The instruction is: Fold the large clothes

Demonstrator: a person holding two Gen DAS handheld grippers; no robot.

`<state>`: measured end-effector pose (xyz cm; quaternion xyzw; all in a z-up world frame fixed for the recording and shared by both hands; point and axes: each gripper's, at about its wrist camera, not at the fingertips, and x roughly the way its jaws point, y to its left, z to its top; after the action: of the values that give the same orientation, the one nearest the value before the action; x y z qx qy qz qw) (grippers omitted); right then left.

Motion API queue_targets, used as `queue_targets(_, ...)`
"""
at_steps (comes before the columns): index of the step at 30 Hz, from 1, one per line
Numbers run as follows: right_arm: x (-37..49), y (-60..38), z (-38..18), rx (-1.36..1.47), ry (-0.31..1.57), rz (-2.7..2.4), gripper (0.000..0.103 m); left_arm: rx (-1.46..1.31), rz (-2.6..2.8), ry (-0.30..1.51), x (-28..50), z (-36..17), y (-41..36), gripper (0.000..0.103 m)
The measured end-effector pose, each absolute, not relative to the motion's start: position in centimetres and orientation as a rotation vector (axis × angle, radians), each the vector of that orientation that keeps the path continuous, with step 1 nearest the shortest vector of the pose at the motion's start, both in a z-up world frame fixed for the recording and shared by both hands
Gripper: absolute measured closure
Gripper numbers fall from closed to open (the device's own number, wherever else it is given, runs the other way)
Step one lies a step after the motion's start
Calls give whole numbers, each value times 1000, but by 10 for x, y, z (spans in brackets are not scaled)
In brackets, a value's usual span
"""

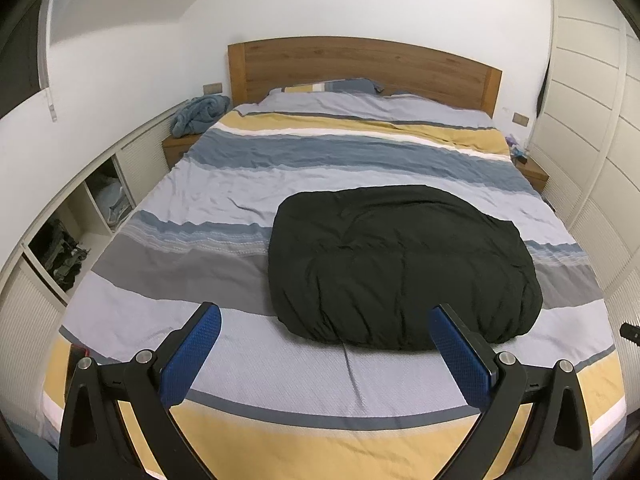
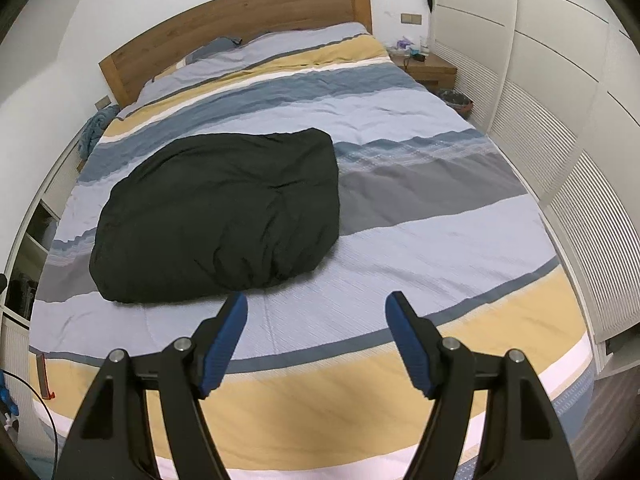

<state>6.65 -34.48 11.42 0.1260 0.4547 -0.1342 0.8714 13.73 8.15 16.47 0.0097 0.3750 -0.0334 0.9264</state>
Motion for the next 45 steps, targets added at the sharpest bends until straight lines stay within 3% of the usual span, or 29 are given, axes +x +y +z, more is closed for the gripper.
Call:
queue_targets(22, 80, -381, 59, 343, 1037, -306, 27, 44, -92, 950, 180, 107, 77, 0)
queue_targets(34, 125, -392, 17, 369, 1063, -281, 27, -110, -116, 1061, 244, 44, 125, 0)
queue_targets(45, 201, -418, -10, 411, 1075, -212, 26, -287, -172, 1099, 352, -11, 178, 1)
